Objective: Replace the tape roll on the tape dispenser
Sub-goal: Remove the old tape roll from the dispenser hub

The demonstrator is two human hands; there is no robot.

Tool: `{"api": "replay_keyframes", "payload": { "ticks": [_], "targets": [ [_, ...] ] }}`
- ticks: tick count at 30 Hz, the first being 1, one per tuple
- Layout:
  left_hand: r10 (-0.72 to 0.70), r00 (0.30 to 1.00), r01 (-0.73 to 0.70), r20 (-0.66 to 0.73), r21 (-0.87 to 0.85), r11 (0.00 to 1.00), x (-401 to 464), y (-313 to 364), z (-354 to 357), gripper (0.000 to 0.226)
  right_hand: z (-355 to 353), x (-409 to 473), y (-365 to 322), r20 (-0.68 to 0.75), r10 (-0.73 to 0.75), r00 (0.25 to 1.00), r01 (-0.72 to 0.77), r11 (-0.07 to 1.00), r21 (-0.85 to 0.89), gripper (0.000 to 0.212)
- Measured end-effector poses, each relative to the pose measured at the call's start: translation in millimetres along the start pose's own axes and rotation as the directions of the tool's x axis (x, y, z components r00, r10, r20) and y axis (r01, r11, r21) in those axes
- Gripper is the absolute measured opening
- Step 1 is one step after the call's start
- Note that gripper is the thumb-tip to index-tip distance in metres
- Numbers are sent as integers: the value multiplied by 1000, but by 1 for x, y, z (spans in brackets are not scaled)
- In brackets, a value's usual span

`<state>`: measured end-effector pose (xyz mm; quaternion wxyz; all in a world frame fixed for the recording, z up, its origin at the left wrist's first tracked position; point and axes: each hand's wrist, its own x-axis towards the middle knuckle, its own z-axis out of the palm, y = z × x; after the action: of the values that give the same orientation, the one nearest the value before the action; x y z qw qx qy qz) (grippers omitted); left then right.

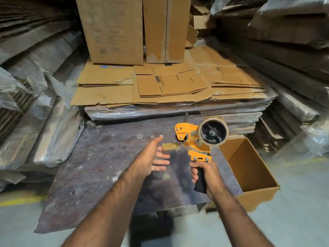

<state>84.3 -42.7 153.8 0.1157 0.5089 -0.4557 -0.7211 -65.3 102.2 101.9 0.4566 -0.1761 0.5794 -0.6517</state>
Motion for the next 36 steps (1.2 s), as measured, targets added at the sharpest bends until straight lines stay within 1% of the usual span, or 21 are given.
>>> {"api": "replay_keyframes", "payload": {
  "ticks": [2,5,7,9,11,13,15,18,21,24,25,27,28,29,30,31,32,33,34,35,36],
  "targets": [
    [-31,999,31,44,-2,1000,-1,1,7,66,-5,0,-2,46,72,996,-75,995,71,21],
    [-56,992,52,116,37,998,-2,2,17,75,-11,-4,-3,85,176,981,-185,975,123,21],
    [-38,992,32,124,56,998,-4,4,27,72,-17,-5,-2,102,198,975,-212,965,156,22],
    [33,995,-39,99,61,997,-5,5,37,60,-22,-5,-3,120,214,970,-233,956,177,20],
    [131,989,-136,68,71,988,-5,8,45,44,-28,-2,-7,129,222,967,-242,955,170,18],
    [198,979,-201,40,89,975,-5,12,50,33,-34,1,-11,127,222,967,-241,958,159,17],
    [226,974,-228,30,101,968,-5,16,54,28,-41,4,-14,126,224,966,-242,958,153,17],
    [245,969,-245,11,66,967,-5,18,62,27,-49,7,-19,141,229,963,-250,955,160,18],
    [257,965,-258,-51,-25,966,-1,19,69,22,-57,9,-19,150,247,957,-275,938,212,19],
    [258,964,-264,-64,-144,954,3,21,72,16,-67,13,-16,147,242,959,-276,912,304,18],
    [269,960,-278,-75,-157,948,3,20,73,14,-70,15,-15,149,242,959,-279,903,326,18],
    [336,936,-346,-105,-97,933,3,14,79,10,-75,16,-14,161,257,953,-299,886,354,19],
    [412,905,-416,-105,-16,909,3,10,82,13,-77,17,-14,169,270,948,-315,875,368,20],
    [524,848,-515,-80,109,850,5,5,84,23,-78,17,-14,177,284,942,-332,863,381,22],
    [634,773,-611,-14,253,750,6,1,85,35,-79,17,-16,189,295,936,-348,852,390,22],
    [709,701,-678,79,383,627,8,-2,86,46,-79,17,-18,204,303,931,-362,845,394,23],
    [746,646,-713,162,478,513,8,-3,88,54,-78,17,-20,220,309,925,-374,841,390,22],
    [766,608,-725,211,541,426,8,-2,91,60,-78,18,-22,235,314,920,-384,842,380,22],
    [785,577,-731,227,572,372,7,0,95,63,-77,18,-23,246,317,916,-391,844,366,22],
    [804,554,-735,216,581,350,6,3,99,65,-76,18,-24,255,322,912,-397,849,348,22],
    [822,539,-741,185,569,357,3,7,102,67,-75,17,-24,261,326,909,-401,857,324,22]
  ]
}}
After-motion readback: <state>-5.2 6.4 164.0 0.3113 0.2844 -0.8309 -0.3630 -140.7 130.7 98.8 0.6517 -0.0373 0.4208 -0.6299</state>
